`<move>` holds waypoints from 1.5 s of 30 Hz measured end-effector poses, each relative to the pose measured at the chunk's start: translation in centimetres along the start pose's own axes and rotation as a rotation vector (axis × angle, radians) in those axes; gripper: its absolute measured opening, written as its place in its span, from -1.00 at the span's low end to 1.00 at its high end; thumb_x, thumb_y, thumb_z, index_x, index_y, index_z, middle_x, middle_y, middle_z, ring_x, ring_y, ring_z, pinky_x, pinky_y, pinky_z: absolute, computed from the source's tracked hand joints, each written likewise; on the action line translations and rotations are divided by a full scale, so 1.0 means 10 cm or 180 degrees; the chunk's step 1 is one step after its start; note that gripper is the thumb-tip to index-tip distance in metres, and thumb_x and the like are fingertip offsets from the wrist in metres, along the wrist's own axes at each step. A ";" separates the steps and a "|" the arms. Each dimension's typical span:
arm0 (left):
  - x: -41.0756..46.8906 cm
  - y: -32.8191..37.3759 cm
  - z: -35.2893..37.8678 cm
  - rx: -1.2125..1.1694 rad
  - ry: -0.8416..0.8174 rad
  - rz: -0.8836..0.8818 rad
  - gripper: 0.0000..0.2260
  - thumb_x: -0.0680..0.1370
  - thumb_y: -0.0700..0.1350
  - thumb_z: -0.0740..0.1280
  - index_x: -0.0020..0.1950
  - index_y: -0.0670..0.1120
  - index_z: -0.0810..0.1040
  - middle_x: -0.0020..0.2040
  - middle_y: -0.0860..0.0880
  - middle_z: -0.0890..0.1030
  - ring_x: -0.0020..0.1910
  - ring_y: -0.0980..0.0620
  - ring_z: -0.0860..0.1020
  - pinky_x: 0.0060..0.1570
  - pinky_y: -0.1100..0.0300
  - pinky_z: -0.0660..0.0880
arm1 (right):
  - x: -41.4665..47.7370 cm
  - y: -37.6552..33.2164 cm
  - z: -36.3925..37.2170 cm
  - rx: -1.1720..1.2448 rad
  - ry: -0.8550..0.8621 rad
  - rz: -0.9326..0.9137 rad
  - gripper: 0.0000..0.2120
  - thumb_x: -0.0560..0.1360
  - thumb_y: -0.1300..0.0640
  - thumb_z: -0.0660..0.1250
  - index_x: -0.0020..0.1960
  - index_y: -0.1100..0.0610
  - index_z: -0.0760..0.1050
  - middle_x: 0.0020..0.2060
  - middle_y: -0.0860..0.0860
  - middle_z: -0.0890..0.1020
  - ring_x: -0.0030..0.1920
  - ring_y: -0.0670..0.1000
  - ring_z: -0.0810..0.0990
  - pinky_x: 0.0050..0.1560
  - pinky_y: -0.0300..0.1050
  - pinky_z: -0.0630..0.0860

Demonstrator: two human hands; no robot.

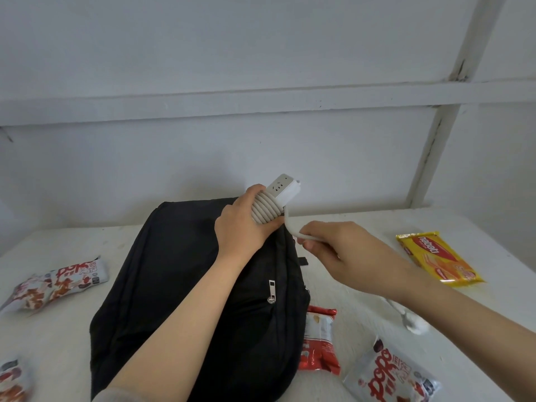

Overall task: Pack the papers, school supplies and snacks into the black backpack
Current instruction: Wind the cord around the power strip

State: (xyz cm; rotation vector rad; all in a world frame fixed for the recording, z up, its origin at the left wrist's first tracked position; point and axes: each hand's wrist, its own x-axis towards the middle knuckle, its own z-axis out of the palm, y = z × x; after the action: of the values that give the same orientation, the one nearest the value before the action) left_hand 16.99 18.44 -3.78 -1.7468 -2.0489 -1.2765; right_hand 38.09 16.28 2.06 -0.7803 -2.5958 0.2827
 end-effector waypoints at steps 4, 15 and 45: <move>-0.02 0.02 0.00 0.0102 -0.0015 0.0017 -0.42 0.32 0.27 0.41 0.28 0.17 0.35 0.06 0.08 0.57 -0.06 -0.01 0.51 -0.14 0.08 0.49 | 0.04 -0.09 -0.12 -0.1478 0.0289 -0.0494 -0.75 0.49 0.09 0.20 -0.34 0.04 0.26 -0.52 -0.13 0.24 -0.55 -0.08 0.20 -0.55 -0.27 0.08; -0.11 0.04 -0.16 -0.0195 -0.0237 0.0594 -0.07 0.32 0.21 0.44 0.50 0.20 -0.09 -0.15 0.19 0.52 -0.20 0.15 0.53 -0.19 0.18 0.52 | 0.63 -0.30 -0.61 -0.1740 0.0469 -0.1298 -0.81 0.44 0.07 0.23 -0.28 0.03 0.57 -0.42 -0.05 0.49 -0.51 0.01 0.40 -0.46 -0.36 -0.02; -0.19 0.13 -0.20 -0.1993 0.0629 0.0239 -0.50 0.43 -0.03 0.41 0.34 0.02 0.37 0.25 0.17 0.48 0.22 0.18 0.49 0.14 0.36 0.44 | 0.99 0.55 -0.11 0.2276 -0.0921 0.1271 -0.79 0.63 0.05 0.11 -0.11 0.12 0.39 -0.31 0.04 0.53 -0.25 0.08 0.62 -0.05 -0.03 0.59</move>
State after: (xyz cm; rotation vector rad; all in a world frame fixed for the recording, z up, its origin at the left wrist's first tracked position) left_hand 17.96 15.63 -3.09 -1.7876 -1.5525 -2.1280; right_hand 33.75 26.49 4.65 -1.0103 -2.2753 1.4323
